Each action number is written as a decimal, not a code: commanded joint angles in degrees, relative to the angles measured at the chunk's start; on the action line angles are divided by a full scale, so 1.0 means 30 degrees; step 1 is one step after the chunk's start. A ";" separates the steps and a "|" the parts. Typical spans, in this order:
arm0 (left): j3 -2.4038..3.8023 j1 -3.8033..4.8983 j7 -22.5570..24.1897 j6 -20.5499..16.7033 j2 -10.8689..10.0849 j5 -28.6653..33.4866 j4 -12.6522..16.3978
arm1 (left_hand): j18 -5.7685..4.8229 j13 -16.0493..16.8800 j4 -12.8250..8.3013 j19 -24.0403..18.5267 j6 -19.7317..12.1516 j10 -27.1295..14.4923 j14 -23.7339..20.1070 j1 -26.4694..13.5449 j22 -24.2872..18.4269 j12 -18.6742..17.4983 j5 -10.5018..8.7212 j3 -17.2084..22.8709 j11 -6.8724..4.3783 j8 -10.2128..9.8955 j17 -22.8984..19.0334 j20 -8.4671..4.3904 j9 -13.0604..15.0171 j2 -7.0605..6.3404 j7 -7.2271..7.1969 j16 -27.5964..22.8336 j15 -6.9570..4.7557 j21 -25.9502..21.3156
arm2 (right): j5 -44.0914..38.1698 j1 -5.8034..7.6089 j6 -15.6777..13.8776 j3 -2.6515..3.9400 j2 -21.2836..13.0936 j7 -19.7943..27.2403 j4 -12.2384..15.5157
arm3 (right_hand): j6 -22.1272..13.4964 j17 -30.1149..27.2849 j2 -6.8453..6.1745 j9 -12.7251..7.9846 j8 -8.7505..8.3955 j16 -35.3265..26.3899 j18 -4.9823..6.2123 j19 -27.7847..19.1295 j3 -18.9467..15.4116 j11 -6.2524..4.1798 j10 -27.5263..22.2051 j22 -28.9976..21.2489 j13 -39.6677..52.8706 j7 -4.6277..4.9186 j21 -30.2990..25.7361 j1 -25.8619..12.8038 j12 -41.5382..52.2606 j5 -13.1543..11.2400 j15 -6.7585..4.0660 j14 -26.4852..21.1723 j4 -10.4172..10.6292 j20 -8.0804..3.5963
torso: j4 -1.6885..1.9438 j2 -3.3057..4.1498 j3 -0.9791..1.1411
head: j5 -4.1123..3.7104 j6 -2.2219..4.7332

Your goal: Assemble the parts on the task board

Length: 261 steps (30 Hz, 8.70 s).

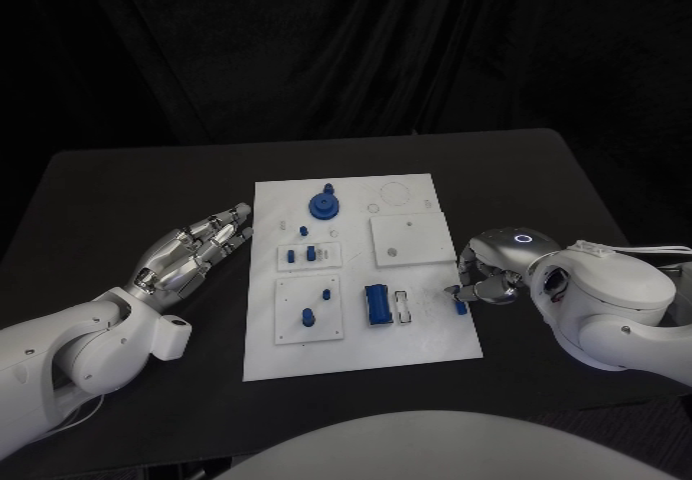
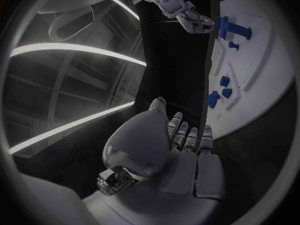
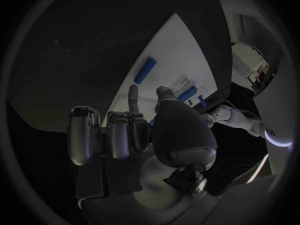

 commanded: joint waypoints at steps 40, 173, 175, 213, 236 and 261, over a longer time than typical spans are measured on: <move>0.0012 -0.0057 -0.0366 0.0414 0.0173 -0.0009 -0.0203 | 0.0339 -0.0005 -0.0028 -0.0014 -0.0108 -0.0005 -0.0008 0.0191 0.0003 -0.0002 0.0147 0.0104 0.0148 -0.0095 -0.0029 0.0220 0.0008 -0.0123 0.0057 -0.0030 0.0127 0.0060 | 0.2288 -0.0754 -0.0733 -0.0005 0.0525 -0.2941 -0.0903 | 0.0660 0.5032 -0.0238 -0.0732 -0.0533 0.0056 0.0099 0.0926 0.0556 0.0089 0.1988 0.4303 0.5029 -0.0036 -0.0007 0.1057 0.0050 0.0340 0.0108 0.1984 -0.0094 0.0173 | 0.0001 -0.0011 -0.0005 | -0.0202 0.0003; 0.0014 -0.0627 -0.0706 0.0719 0.0194 -0.0009 -0.0284 | 0.0385 -0.0003 -0.0263 0.0020 -0.0379 0.0014 0.0010 0.0328 0.0003 0.0009 0.0270 0.0331 0.0343 -0.0162 -0.0021 0.0400 -0.0020 -0.0043 0.0244 -0.0019 0.0268 0.0074 | 1.3963 -0.1530 -0.8743 0.0023 0.2859 0.4228 -0.1051 | 0.0307 0.4731 -0.1517 -0.0719 0.0891 -0.0056 0.0183 0.0777 0.5530 -0.0022 0.1988 0.4192 0.5029 -0.0123 -0.0326 0.2450 0.0050 -0.7698 0.0033 0.1923 -0.0171 0.0088 | 0.0009 -0.0022 0.0001 | 0.0437 0.0003; 0.0014 -0.0631 -0.0682 0.0709 0.0194 -0.0009 -0.0285 | 0.0385 -0.0003 -0.0263 0.0020 -0.0379 0.0014 0.0010 0.0328 0.0003 0.0009 0.0270 0.0331 0.0343 -0.0162 -0.0021 0.0400 -0.0020 -0.0043 0.0244 -0.0019 0.0268 0.0074 | 1.3753 -0.1531 -0.8780 0.0022 0.2857 0.4394 -0.1113 | 0.0282 0.4737 -0.1438 -0.0629 0.1072 -0.0053 0.0177 0.0788 0.5554 -0.0039 0.1988 0.4201 0.5029 -0.0148 -0.0301 0.2616 0.0050 -0.7643 0.0025 0.1924 -0.0184 0.0081 | 0.0009 -0.0023 0.0001 | 0.0455 0.0003; 0.0023 -0.0833 0.3078 -0.2694 -0.0520 -0.0181 0.1821 | 0.0278 0.0018 0.0341 -0.0526 0.0648 0.0206 -0.0076 0.0583 -0.0647 0.0282 0.1839 0.0388 -0.1042 0.0015 -0.0060 -0.1635 0.0031 -0.0633 -0.0892 -0.0070 -0.1668 -0.0281 | 1.6502 -0.1540 -1.3479 0.0023 0.3466 1.9029 -0.3201 | -1.2032 -2.2019 -0.3156 -0.4572 0.3345 -2.5541 0.0767 -2.1566 0.4753 0.4163 -2.4401 -1.6628 -1.4947 -0.0146 -2.7071 0.7637 -2.0837 0.1168 0.5731 -2.1904 0.0097 0.5118 | -0.0169 -0.0347 0.0099 | 0.1145 0.0003; 0.0202 -0.0852 0.0438 -0.3229 -0.0175 0.0471 0.1865 | -0.0398 -0.0552 -0.1784 -0.0694 -0.3554 -0.1257 -0.0076 -1.1583 -0.0921 -0.1657 -0.2518 0.2242 -0.1326 -0.1424 -0.0060 -0.2533 -0.0846 -0.2435 -0.1777 -0.0070 -0.1571 -0.0408 | 2.0913 -0.1577 -1.1825 0.0266 0.4893 2.1106 -0.5241 | -1.9097 -2.4968 -0.2994 -1.0950 -0.1637 -2.9944 -0.0454 -2.8050 0.3848 0.0434 -2.8012 -2.4970 -2.4971 -0.2475 -2.7916 -0.4256 -2.9950 -0.6860 0.3499 -2.8016 -0.2149 0.2888 | -0.0712 -0.1665 0.0472 | 0.2181 0.0338; 0.3797 -0.1355 -0.2197 -1.5736 0.2921 0.3212 0.1132 | -0.2055 -0.0552 -0.5031 -0.0694 -0.6966 -0.1257 -0.0076 -2.2657 -0.0921 -0.3084 -0.6472 0.4519 -0.1326 -0.1424 -0.0060 -0.2533 -0.0846 -0.5113 -0.1777 -0.0070 -0.1571 -0.0408 | 3.2893 -0.2709 -1.1018 0.4568 1.1441 2.2831 -1.0740 | -1.9097 -2.4968 0.0515 -1.3864 -0.4748 -2.9944 -0.0454 -2.8050 0.3848 0.0434 -2.8012 -2.4970 -2.4971 -0.1012 -2.7916 -1.5240 -2.9950 -1.0751 0.1633 -2.8016 -0.5583 -0.0445 | -0.2155 -0.3888 0.0789 | 0.3608 0.5206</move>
